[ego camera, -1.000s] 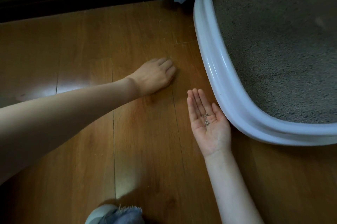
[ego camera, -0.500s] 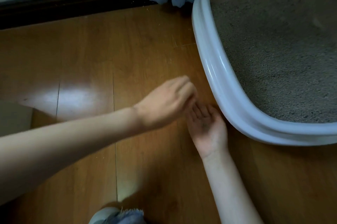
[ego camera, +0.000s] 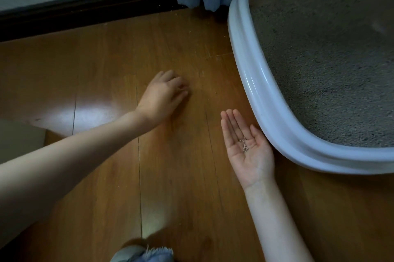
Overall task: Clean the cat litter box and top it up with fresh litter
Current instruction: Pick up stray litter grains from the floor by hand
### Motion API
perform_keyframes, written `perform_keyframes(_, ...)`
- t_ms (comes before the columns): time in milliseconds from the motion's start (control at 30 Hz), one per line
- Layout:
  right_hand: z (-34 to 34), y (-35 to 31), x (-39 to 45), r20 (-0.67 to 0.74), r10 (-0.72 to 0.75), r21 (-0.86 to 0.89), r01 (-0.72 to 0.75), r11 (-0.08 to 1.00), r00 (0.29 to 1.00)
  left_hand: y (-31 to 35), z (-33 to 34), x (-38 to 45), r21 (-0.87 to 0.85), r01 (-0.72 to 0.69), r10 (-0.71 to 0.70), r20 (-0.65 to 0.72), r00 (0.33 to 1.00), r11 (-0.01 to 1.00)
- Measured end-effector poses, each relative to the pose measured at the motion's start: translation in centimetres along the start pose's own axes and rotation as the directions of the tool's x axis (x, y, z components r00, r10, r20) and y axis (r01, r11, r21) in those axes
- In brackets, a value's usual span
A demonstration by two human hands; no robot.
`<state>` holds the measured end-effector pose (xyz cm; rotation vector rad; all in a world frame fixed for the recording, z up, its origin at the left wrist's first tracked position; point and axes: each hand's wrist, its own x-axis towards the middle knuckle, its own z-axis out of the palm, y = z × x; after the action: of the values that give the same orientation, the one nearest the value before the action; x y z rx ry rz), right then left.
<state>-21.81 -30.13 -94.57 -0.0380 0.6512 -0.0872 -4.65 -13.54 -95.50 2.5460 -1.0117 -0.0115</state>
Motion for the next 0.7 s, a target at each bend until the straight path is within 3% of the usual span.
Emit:
perform_keyframes(167,0.2,0.0,-0.1,0.003,0.003,0.006,-0.003,1.000,1.000,-1.0,0.6,0.8,-0.005,0.001,0.000,0.083,0.997,1.000)
perform_keyframes(333,0.5,0.0,-0.2,0.013,0.007,0.011,-0.007,1.000,1.000,-0.4,1.1,1.5,0.006,0.019,-0.019,0.052,0.998,1.000)
perform_keyframes(700,0.6,0.2,-0.1,0.007,0.010,0.010,-0.010,1.000,1.000,-0.3,0.5,2.5,0.069,-0.169,0.158,0.135,0.978,0.983)
